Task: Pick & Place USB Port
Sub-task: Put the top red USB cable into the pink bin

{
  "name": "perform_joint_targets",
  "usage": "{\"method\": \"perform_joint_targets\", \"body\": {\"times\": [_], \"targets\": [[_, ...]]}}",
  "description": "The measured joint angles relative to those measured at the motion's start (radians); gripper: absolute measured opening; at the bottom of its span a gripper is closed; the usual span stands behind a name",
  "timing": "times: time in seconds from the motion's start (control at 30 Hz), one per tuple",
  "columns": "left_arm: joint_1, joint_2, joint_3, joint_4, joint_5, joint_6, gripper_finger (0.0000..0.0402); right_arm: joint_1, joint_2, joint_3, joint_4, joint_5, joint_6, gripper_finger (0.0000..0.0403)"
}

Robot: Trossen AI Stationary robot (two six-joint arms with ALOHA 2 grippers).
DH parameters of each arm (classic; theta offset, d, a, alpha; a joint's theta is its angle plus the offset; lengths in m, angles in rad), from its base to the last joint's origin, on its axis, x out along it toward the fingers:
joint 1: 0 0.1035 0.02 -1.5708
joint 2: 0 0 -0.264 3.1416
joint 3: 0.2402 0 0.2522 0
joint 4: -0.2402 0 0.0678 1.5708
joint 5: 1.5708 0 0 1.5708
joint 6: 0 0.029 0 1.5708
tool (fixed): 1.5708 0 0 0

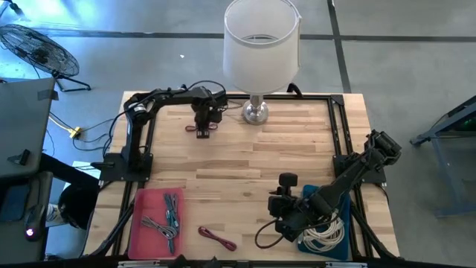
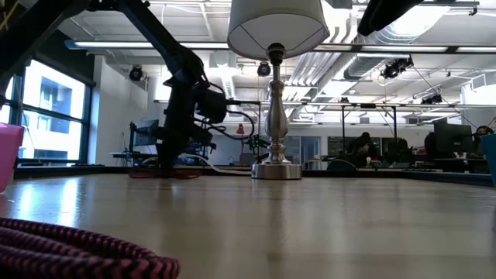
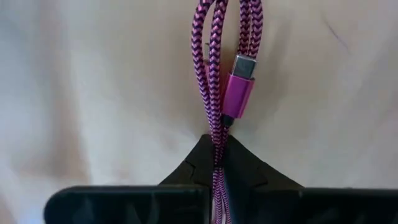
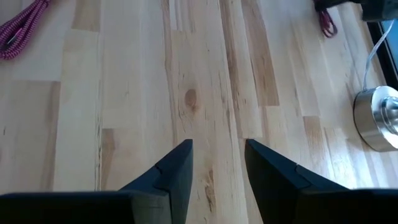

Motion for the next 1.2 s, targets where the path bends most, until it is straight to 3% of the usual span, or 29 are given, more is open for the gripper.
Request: {"method": "perform_joint_targets", "body": {"times": [0.27,0.47,0.57,0.7,0.93,1.2], "targets": [[-0.139,-0.103,0.048,-0.275,-0.083,0.007,0.0008,0.001,0.000,0.000,0.000,0.005,-0.001,0.0138],[-0.286,-0.210,0.168,-0.512,-0.122,-0.102,0.0008,0.001,0.000,0.000,0.000,0.007,0.004,0.0138],[-0.390,-0.280,0.207,-0.550,-0.086,-0.153,0.0008,0.001,0.000,0.000,0.001,0.007,0.006,0.0138],[-0.544,-0.413,0.224,-0.555,0.045,-0.225,0.0008,0.001,0.000,0.000,0.001,0.014,0.007,0.0138],[-0.853,-0.585,0.213,-0.549,-0.019,-0.619,0.0008,-0.002,0.000,0.000,0.008,0.021,0.000,0.0138],[-1.230,-0.627,0.101,-0.541,-0.075,-1.187,0.0008,-0.002,0.000,0.000,0.009,0.026,0.004,0.0138]]}}
